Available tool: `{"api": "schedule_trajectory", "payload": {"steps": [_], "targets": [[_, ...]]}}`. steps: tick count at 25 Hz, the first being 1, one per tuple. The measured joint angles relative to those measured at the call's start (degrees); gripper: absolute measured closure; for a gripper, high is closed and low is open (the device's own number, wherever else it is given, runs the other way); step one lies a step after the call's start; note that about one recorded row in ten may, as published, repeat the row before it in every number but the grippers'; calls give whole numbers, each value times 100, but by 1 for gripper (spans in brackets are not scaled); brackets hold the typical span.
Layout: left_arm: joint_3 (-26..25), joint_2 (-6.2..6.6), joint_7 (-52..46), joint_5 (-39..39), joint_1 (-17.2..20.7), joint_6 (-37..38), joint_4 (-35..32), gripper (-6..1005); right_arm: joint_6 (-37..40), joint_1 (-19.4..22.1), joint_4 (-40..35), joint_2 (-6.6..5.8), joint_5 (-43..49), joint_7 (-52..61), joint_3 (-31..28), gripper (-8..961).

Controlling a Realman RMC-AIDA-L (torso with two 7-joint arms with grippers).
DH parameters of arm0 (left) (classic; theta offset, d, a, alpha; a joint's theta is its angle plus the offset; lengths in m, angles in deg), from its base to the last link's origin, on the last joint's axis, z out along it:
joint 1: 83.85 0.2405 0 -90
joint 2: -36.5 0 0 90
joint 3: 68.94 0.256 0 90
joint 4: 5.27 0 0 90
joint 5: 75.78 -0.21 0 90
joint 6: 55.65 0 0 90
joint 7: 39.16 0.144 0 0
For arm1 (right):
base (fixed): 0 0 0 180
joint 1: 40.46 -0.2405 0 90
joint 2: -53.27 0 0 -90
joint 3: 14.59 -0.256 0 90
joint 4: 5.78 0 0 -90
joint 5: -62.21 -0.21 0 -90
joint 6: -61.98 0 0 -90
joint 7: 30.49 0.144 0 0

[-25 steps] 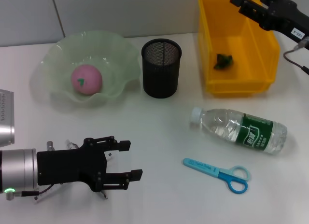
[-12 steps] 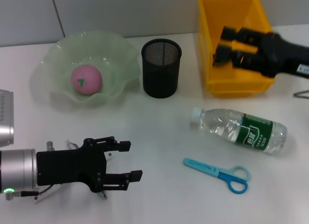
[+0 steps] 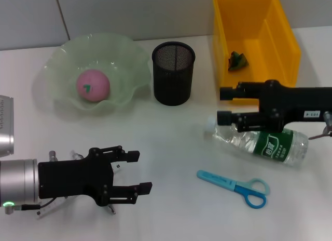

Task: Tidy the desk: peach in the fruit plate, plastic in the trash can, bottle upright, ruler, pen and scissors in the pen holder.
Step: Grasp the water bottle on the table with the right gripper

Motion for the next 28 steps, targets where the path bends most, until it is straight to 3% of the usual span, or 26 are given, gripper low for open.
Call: {"api": "schedule_trajectory", "payload": {"steps": [17, 28], "targets": [[-15, 19, -51, 0, -4, 3, -9, 189, 40, -132, -106, 35, 1292, 98, 163, 213], [-24, 18, -67, 0, -4, 0, -9, 189, 334, -245, -929, 65, 1818, 940, 354, 213]]}}
